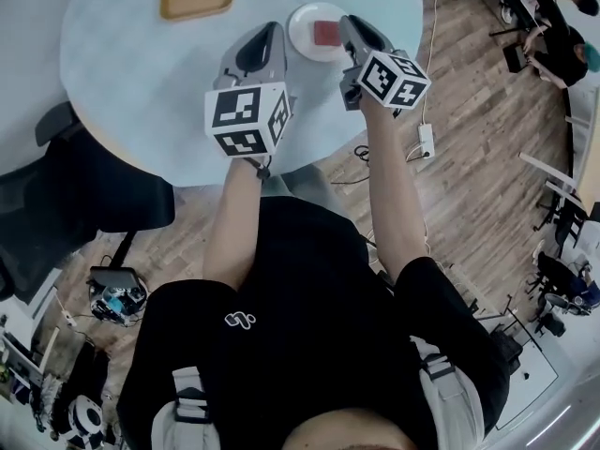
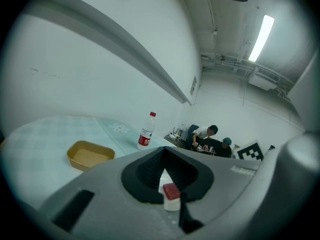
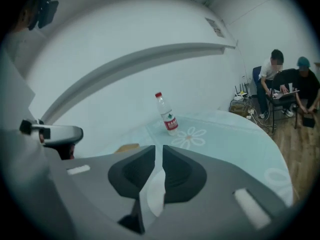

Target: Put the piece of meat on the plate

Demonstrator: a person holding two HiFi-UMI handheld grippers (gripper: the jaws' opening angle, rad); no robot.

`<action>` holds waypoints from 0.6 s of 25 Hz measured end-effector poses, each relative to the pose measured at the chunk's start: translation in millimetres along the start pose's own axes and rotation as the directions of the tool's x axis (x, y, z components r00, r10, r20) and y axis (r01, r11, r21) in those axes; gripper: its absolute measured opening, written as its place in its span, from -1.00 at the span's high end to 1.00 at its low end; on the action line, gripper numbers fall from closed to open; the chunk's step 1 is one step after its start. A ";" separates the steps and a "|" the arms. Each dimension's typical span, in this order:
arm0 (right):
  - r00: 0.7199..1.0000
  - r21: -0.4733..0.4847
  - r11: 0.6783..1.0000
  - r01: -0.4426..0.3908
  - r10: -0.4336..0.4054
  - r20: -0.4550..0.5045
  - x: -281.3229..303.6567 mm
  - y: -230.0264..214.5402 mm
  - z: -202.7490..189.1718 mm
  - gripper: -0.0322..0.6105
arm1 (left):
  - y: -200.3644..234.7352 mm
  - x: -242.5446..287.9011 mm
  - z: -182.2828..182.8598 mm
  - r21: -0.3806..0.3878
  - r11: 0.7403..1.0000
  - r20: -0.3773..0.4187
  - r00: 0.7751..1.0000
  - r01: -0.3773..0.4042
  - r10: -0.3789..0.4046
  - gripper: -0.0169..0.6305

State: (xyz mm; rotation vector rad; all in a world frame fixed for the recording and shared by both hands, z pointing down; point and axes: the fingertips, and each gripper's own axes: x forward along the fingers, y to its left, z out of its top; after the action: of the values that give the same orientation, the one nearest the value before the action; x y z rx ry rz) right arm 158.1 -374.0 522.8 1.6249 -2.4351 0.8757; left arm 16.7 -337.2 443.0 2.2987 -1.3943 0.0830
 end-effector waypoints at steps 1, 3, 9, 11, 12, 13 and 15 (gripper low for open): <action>0.998 0.019 1.000 -0.004 0.003 0.057 -12.6 5.7 15.0 0.74 | -7.4 1.0 6.7 0.010 1.000 0.012 1.000 0.011 -0.011 0.96; 0.987 0.044 0.999 -0.008 0.001 0.163 -41.8 15.2 45.6 0.87 | -24.5 1.5 21.9 0.039 0.999 0.041 0.999 0.030 -0.032 0.96; 0.923 -0.035 0.999 -0.020 0.032 0.385 -135.7 43.2 126.6 0.87 | -79.6 -10.5 69.1 0.186 0.981 0.136 0.987 0.056 -0.082 0.96; 0.900 -0.096 0.995 -0.020 0.059 0.431 -160.6 57.2 144.0 0.87 | -91.9 -16.7 79.4 0.245 0.968 0.157 0.984 0.043 -0.083 0.96; 0.897 -0.135 0.991 -0.017 0.075 0.436 -168.4 64.8 147.4 0.87 | -96.6 -19.3 80.7 0.265 0.964 0.162 0.984 0.031 -0.077 0.96; 0.901 -0.179 0.984 -0.006 0.083 0.425 -172.3 71.1 147.4 0.87 | -101.0 -21.3 79.9 0.278 0.960 0.165 0.984 0.021 -0.069 0.96; 0.921 -0.256 0.966 0.034 0.069 0.382 -172.0 77.1 141.6 0.87 | -109.7 -25.4 77.6 0.293 0.956 0.170 0.983 0.010 -0.063 0.96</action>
State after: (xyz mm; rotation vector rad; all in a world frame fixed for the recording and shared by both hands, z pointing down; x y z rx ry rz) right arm 198.6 -282.8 309.3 1.8171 -2.6736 0.2271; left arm 84.4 -304.8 328.7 2.6297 -1.5123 0.0780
